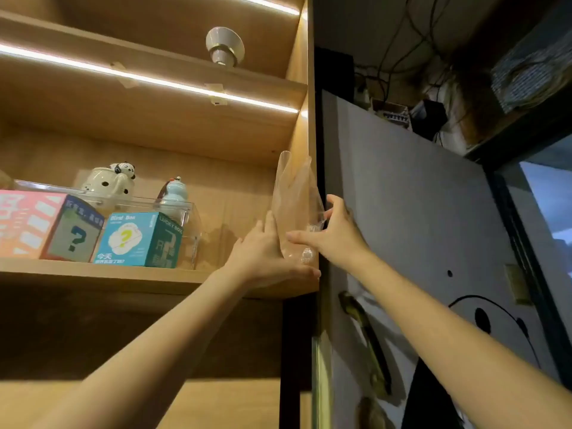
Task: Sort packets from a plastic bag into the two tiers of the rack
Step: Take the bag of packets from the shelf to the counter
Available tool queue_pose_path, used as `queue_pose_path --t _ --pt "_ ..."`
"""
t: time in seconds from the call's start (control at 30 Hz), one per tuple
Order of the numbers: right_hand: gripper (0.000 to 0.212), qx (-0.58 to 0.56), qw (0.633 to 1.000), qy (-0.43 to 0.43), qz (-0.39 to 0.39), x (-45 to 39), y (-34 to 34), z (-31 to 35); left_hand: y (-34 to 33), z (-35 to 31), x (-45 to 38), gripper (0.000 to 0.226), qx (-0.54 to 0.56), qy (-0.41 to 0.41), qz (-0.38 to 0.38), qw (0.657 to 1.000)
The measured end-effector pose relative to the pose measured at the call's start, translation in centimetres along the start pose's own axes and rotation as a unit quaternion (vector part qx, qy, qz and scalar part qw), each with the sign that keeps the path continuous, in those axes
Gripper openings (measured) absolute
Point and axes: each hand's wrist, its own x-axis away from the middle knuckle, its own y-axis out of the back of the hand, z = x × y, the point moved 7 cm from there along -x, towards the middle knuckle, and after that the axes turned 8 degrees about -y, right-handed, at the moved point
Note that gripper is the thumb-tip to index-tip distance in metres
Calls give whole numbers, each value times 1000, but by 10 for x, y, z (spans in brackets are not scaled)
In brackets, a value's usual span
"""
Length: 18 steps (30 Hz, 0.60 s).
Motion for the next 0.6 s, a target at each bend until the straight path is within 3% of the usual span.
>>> queue_pose_path --t 0.1,0.23,0.37,0.6 --pt "93 2 999 -33 4 -7 -6 -2 -18 5 -3 85 -40 7 20 999" --pt "68 32 998 -52 13 -9 -18 -6 -27 -3 -2 32 -111 -32 -36 993" --pt "56 8 998 -54 -32 -6 -16 -1 -27 -10 3 22 -162 -71 -80 981" --pt "25 54 991 -32 -118 -1 -11 9 -31 -33 17 27 -193 -169 -97 962"
